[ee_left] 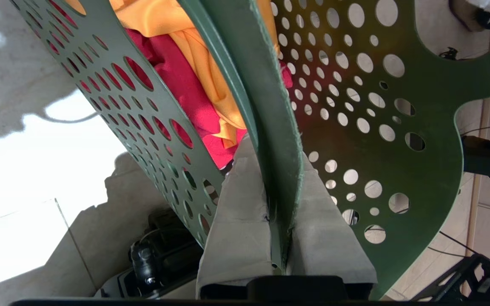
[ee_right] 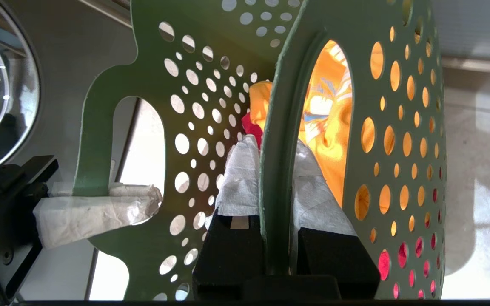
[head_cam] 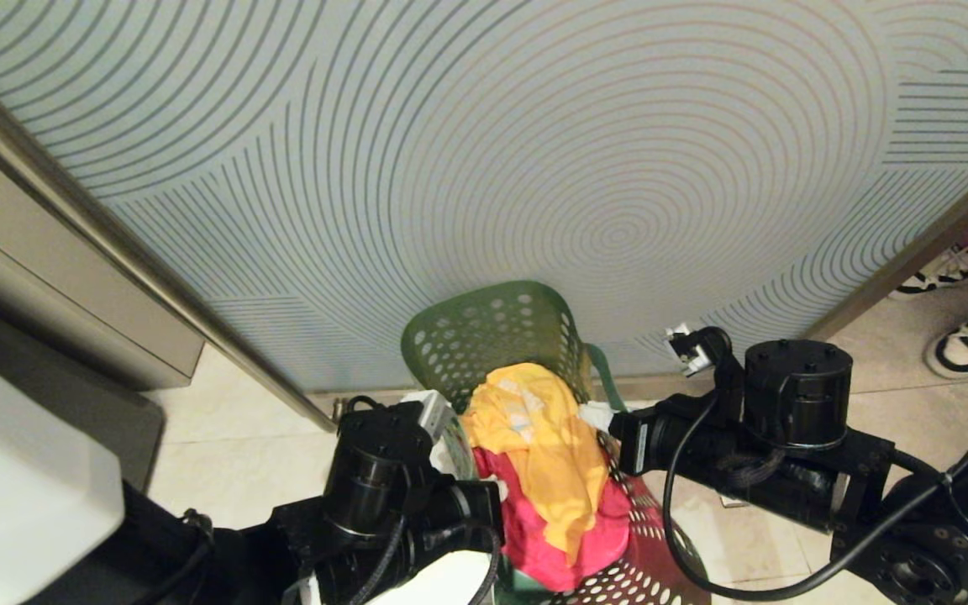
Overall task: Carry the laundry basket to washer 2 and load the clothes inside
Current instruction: Pick up the clothes basket and put it beside the washing machine
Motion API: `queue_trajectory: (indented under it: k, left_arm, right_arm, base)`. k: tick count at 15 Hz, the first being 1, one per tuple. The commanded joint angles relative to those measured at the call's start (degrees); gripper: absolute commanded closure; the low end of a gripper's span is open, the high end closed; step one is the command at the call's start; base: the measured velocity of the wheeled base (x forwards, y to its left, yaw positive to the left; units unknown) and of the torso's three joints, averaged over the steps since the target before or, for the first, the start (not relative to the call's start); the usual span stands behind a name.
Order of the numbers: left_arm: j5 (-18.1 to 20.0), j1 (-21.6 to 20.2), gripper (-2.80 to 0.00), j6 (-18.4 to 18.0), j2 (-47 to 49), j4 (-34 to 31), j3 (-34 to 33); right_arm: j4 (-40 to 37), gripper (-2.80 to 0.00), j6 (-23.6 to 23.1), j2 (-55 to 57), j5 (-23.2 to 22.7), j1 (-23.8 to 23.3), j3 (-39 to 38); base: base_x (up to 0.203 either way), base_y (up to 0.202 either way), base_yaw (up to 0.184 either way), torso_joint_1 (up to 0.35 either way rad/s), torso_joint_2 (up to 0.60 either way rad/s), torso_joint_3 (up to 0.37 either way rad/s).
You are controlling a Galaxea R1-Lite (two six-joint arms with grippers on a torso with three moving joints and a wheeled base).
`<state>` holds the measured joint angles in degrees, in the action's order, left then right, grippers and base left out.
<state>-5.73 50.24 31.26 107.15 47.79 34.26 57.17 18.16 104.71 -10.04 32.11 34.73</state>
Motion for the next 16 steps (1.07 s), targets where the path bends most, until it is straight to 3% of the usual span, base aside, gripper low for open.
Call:
queue_trajectory:
  k: [1, 16]
  left_arm:
    - [-0.1, 0.1, 0.00, 0.2, -0.5, 0.4, -0.2]
    - [-1.7, 2.2, 0.00, 0.1, -0.9, 0.4, -0.1]
  right_arm:
    - [-0.3, 0.00, 0.1, -0.8, -0.1, 0.2, 0.1]
    - [-1.2, 0.00, 0.1, -3.8, 0.5, 1.9, 0.2]
  base:
    - [0.000, 0.000, 0.000, -0.001, 0.00, 0.177]
    - [0.000, 0.000, 0.000, 0.000, 0.00, 0.199]
